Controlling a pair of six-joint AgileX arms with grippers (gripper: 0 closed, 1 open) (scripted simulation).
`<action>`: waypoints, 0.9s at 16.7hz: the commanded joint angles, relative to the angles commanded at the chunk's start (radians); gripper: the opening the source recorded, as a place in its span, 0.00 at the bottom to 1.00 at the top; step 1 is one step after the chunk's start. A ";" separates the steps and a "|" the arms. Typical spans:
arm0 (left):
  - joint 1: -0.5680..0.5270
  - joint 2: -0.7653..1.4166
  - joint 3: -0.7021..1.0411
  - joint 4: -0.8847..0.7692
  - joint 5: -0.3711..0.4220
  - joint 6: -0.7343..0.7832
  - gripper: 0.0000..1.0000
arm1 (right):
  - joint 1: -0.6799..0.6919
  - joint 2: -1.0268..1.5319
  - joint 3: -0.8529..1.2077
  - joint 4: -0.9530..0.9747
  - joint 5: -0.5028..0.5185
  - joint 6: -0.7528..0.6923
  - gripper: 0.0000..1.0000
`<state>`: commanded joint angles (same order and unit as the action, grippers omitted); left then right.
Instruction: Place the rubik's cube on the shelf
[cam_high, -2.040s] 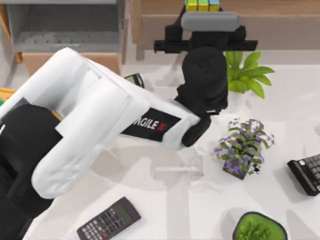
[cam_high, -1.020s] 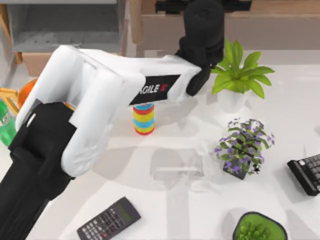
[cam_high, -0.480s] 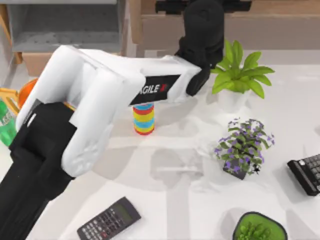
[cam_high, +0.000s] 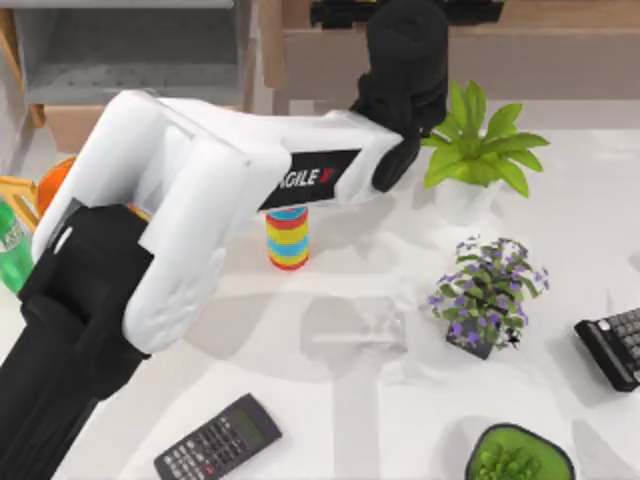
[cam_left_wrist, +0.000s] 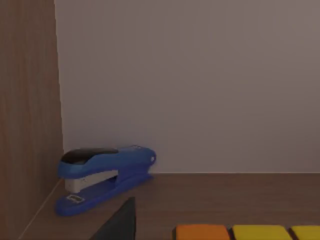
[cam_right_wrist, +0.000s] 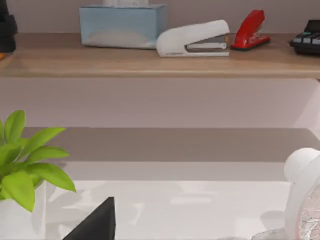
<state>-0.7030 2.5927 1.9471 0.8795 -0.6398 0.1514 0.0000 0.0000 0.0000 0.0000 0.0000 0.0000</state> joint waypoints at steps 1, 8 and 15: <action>0.000 0.000 0.000 0.000 0.000 0.000 1.00 | 0.000 0.000 0.000 0.000 0.000 0.000 1.00; -0.004 0.000 0.000 0.000 0.000 0.000 1.00 | 0.000 0.000 0.000 0.000 0.000 0.000 1.00; -0.039 -0.156 -0.202 -0.075 0.012 0.170 1.00 | 0.000 0.000 0.000 0.000 0.000 0.000 1.00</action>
<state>-0.7419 2.4369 1.7451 0.8043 -0.6282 0.3209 0.0000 0.0000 0.0000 0.0000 0.0000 0.0000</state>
